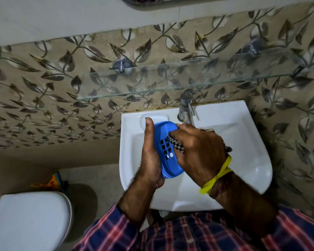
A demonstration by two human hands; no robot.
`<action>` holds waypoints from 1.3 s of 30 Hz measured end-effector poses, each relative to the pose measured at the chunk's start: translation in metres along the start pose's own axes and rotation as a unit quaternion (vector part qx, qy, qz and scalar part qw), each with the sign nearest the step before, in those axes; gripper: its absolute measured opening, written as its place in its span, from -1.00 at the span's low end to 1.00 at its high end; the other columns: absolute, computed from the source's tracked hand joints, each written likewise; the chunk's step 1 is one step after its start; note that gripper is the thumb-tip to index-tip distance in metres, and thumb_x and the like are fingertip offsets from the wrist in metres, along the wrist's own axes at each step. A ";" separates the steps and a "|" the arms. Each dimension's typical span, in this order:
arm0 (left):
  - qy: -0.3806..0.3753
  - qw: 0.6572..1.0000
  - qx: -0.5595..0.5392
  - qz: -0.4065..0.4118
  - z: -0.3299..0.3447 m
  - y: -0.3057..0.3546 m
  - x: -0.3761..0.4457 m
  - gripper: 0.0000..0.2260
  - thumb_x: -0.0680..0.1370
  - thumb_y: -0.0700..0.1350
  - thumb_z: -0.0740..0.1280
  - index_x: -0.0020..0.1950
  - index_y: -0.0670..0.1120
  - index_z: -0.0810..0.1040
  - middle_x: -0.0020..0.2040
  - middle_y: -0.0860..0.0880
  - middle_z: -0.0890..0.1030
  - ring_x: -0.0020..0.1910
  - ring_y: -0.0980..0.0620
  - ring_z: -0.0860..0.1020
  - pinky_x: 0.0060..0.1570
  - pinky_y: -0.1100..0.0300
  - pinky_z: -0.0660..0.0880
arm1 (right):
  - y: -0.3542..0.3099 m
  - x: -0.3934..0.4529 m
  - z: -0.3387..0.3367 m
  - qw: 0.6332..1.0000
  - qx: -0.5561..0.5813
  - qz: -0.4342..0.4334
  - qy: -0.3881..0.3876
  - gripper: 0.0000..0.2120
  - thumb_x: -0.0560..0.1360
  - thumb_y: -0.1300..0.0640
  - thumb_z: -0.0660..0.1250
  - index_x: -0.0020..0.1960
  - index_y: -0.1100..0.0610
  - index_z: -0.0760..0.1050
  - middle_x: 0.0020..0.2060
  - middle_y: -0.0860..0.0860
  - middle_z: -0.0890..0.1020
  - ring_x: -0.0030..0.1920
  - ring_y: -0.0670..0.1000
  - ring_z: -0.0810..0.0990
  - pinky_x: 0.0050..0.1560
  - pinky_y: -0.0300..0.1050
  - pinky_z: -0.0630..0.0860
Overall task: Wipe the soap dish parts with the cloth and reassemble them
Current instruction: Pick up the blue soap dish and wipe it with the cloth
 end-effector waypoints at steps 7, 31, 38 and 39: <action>-0.003 1.000 0.009 -0.001 0.001 0.009 0.000 -0.28 0.44 0.46 0.10 0.07 -0.15 0.63 -0.19 -0.13 0.63 -0.26 -0.06 0.63 -0.27 0.14 0.59 | 0.003 -0.005 0.003 1.000 0.016 -0.012 -0.017 -0.76 0.27 0.18 0.48 -0.06 0.09 0.63 -0.17 0.01 0.67 -0.29 0.17 0.65 -0.37 -0.07 0.54; -0.012 0.998 0.053 -0.018 -0.005 0.012 0.012 -0.28 0.30 0.49 0.26 0.06 -0.11 0.66 -0.18 -0.21 0.58 -0.28 -0.13 0.57 -0.23 0.09 0.53 | 0.004 -0.024 0.011 0.985 -0.037 -0.069 -0.153 -0.84 0.28 0.21 0.47 -0.18 0.02 0.61 -0.18 -0.01 0.65 -0.44 0.15 0.60 -0.41 -0.09 0.49; 0.000 0.999 0.047 -0.011 -0.009 0.008 0.017 -0.25 0.26 0.49 0.28 0.08 -0.13 0.65 -0.19 -0.22 0.59 -0.32 -0.11 0.58 -0.22 0.10 0.53 | 0.003 -0.030 0.021 0.967 0.122 -0.044 -0.220 -0.77 0.41 0.12 0.38 0.03 -0.10 0.63 -0.06 -0.12 0.64 -0.13 0.06 0.65 -0.17 -0.04 0.57; -0.001 0.999 0.049 -0.014 -0.010 0.007 0.018 -0.25 0.26 0.50 0.26 0.07 -0.11 0.66 -0.19 -0.21 0.60 -0.31 -0.12 0.57 -0.20 0.09 0.53 | 0.004 -0.031 0.021 0.969 0.115 -0.053 -0.211 -0.77 0.40 0.12 0.39 0.02 -0.10 0.63 -0.07 -0.12 0.64 -0.15 0.07 0.66 -0.20 -0.02 0.59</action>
Point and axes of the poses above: each hand's wrist, its own x-axis towards the middle knuckle, its own z-axis out of the palm, y = z × x, the point moved 6 cm from there along x, towards the middle knuckle
